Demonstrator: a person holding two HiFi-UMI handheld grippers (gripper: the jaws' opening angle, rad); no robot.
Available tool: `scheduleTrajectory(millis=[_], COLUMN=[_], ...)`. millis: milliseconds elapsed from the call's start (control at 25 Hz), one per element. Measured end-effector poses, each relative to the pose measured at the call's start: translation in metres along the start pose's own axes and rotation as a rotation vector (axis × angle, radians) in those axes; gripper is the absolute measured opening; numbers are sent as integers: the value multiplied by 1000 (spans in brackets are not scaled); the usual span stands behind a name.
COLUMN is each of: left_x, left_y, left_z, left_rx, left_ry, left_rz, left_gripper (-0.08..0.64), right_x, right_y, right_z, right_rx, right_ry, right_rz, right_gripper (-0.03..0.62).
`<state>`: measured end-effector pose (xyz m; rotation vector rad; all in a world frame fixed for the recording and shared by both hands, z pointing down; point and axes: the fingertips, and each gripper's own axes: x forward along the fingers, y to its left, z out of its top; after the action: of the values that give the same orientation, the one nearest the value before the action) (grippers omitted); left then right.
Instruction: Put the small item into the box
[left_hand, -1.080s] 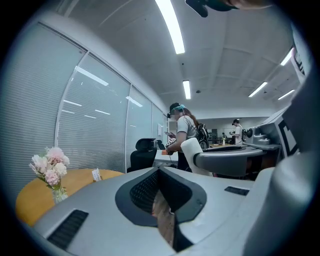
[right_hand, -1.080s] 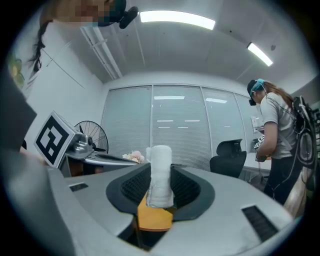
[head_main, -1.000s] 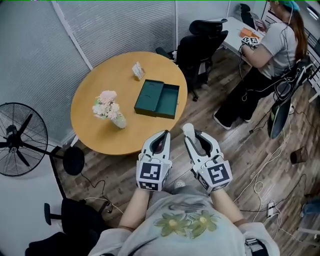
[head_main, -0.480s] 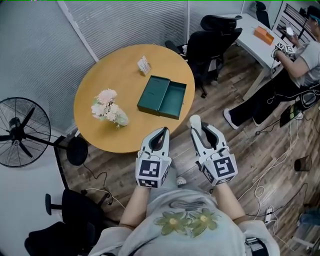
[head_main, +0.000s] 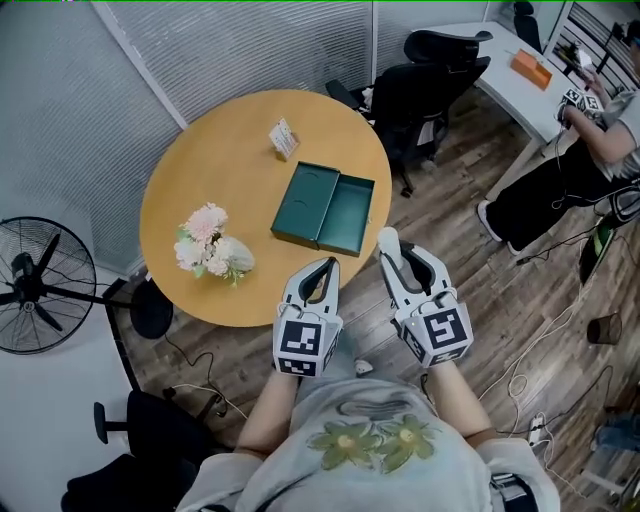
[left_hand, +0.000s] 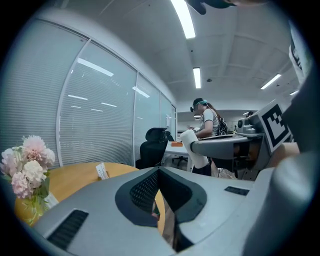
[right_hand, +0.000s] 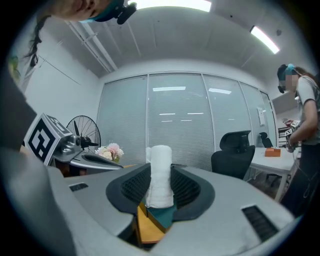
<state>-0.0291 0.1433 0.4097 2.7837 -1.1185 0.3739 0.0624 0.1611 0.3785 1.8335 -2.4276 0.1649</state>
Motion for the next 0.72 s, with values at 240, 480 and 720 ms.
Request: scheduleTrajectory(millis=[240,480,720], left_x=[33,65,93], left_y=[37,67,88], left_z=[-5,0,-5], left_rx=[-24,-38,-66], left_ry=[19,29,40], left_rz=[-1,-35,-82], left_gripper=[3,3,3], right_x=[48,90,129], right_y=[-16,-27,-32], right_z=[-2,1,-1], right_rx=[-7,-10,-21], right_ry=[24,44,62], right_rz=[-10,-17,-28], right_gripper=[130,130,130])
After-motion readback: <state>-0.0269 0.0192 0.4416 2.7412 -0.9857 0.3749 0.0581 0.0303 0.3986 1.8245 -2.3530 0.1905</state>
